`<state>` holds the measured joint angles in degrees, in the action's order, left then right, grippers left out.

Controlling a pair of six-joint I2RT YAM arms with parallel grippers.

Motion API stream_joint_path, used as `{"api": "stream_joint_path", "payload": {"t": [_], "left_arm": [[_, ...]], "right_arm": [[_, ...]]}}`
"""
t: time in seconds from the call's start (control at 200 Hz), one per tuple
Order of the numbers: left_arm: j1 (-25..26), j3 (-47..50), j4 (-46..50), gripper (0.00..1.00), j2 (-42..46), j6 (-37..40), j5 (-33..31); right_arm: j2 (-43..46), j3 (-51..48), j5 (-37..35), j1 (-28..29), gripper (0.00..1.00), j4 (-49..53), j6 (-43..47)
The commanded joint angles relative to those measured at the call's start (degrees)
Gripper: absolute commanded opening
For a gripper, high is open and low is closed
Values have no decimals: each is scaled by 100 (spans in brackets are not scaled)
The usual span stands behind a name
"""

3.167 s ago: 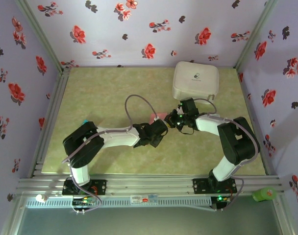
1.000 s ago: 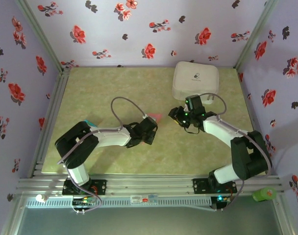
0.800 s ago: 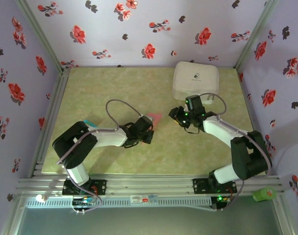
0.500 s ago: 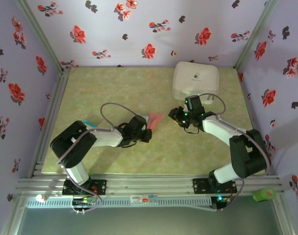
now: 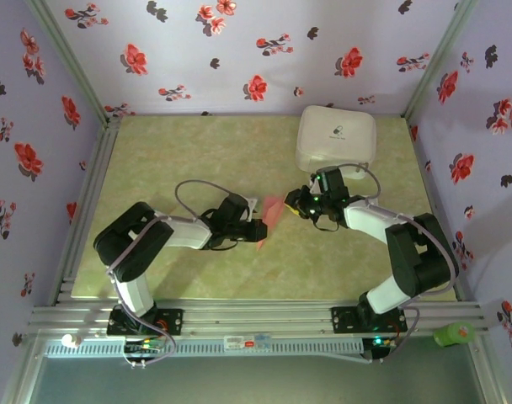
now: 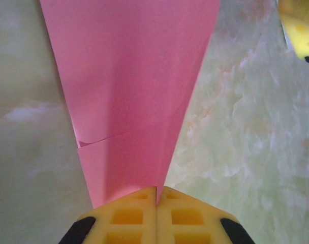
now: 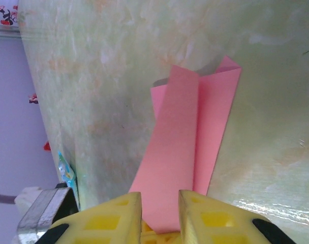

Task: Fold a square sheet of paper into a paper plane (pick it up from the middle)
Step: Fold the wing for the fifth time at the center of the table.

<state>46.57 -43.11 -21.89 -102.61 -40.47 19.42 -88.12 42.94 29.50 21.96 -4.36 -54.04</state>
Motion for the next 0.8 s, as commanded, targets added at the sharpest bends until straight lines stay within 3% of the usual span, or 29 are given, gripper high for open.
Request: {"api": "stream_joint_path", "payload": {"t": [0.0, 0.355, 0.795], "left_arm": [[-73, -142, -223, 0, -190, -159, 440], [-235, -110, -916, 0, -528, -677, 1040], [-305, -268, -1367, 0, -1014, -1320, 1508]], "right_arm": [[-57, -96, 196, 0, 24, -288, -27], [-180, -244, 479, 70, 20, -624, 16], [-437, -380, 483, 248, 8, -977, 79]]}}
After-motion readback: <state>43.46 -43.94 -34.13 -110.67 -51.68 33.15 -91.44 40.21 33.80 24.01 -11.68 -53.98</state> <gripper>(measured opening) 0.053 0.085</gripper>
